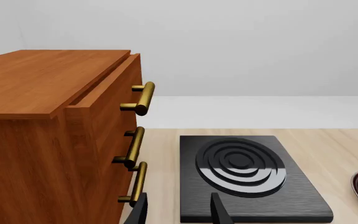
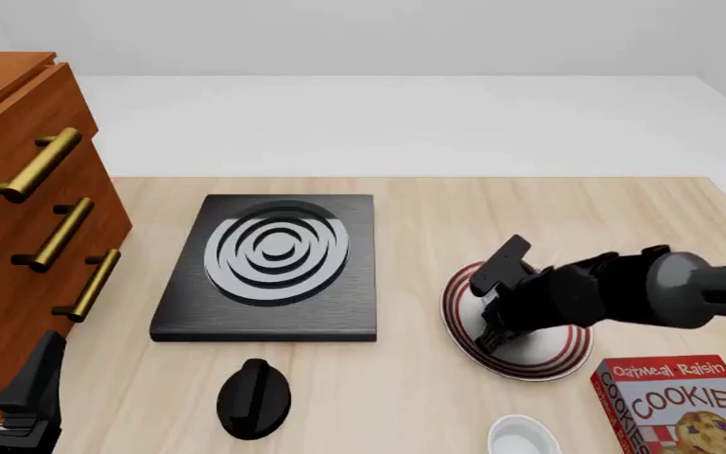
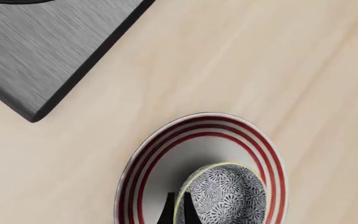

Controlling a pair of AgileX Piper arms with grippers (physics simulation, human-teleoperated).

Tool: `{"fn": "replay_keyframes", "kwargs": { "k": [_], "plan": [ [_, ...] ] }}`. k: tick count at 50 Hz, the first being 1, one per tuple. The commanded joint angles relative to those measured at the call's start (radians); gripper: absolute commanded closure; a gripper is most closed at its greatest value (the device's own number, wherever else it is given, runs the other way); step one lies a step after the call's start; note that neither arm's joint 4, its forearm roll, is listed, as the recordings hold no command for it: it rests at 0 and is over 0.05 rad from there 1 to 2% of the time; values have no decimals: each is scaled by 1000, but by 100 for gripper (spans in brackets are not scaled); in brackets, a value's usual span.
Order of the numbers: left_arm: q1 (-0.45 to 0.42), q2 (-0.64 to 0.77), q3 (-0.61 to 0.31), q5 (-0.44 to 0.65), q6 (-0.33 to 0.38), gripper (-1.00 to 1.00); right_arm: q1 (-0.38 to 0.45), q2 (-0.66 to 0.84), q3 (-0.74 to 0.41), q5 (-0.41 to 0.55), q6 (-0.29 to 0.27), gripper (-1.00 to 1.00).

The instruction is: Pick the akita bowl on the ramekin and place it on the plate.

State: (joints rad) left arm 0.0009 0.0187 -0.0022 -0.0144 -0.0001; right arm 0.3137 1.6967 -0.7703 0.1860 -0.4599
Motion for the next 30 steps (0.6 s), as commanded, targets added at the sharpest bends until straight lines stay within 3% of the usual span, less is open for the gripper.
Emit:
{"fn": "replay_keyframes", "kwargs": {
  "k": [1, 6, 7, 25, 30],
  "plan": [
    [0, 0, 0, 0, 0, -100, 10, 23, 26, -30, 31, 100],
    [0, 0, 0, 0, 0, -100, 5, 24, 35, -39, 29, 100],
    [0, 0, 0, 0, 0, -100, 0, 17, 36, -37, 30, -100],
    [0, 0, 0, 0, 0, -100, -13, -68, 51, 16, 36, -100],
    [0, 0, 0, 0, 0, -100, -11, -135, 43, 72, 36, -100]
  ]
}}
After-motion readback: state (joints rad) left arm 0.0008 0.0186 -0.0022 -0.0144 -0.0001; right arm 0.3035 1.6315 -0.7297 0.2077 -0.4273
